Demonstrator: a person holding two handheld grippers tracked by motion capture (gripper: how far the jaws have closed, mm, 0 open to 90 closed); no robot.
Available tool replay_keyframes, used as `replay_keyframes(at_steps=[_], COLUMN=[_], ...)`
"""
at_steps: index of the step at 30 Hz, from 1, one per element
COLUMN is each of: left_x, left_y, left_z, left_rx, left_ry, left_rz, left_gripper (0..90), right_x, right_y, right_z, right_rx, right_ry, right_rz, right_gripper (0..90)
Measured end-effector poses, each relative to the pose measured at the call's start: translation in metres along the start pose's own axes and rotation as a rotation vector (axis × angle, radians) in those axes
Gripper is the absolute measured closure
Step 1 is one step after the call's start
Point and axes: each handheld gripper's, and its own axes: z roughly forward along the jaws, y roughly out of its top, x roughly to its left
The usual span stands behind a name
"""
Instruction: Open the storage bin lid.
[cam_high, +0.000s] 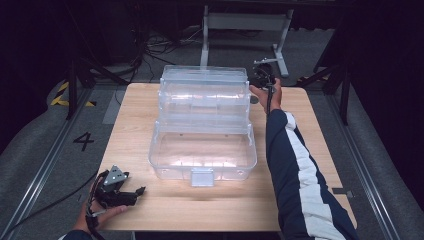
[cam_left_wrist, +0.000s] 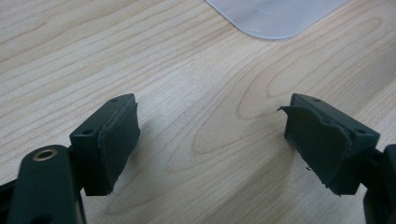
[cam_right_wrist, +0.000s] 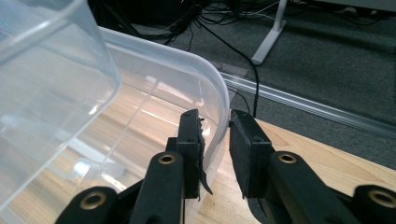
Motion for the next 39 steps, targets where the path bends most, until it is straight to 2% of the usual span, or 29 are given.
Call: replay_keyframes(at_steps=[2, 10, 19, 31, 39], left_x=[0.000, 0.000, 0.000, 0.000, 0.000], left_y=[0.000, 0.000, 0.000, 0.000, 0.000], left_z=[0.000, 0.000, 0.000, 0.000, 0.000], left_rx=[0.000, 0.000, 0.000, 0.003, -0.002], left_ry=[0.000, 0.000, 0.000, -0.002, 0.005], left_rz=[0.000, 0.001, 0.000, 0.001, 0.007], left_gripper=[18.3, 18.3, 18.3, 18.3, 18.2], right_x=[0.001, 0.002, 0.010, 0.016, 0.026], right_y=[0.000, 0.004, 0.000, -0.007, -0.013], right_z=[0.000, -0.014, -0.040, -0.071, -0.094], right_rx=[-0.003, -0.022, -0.039, -0.048, -0.058], right_ry=[-0.018, -0.027, -0.005, 0.011, 0.033], right_rz=[-0.001, -0.046, -0.124, -0.193, -0.260], right_gripper=[68.8, 67.4, 65.7, 63.8, 62.4])
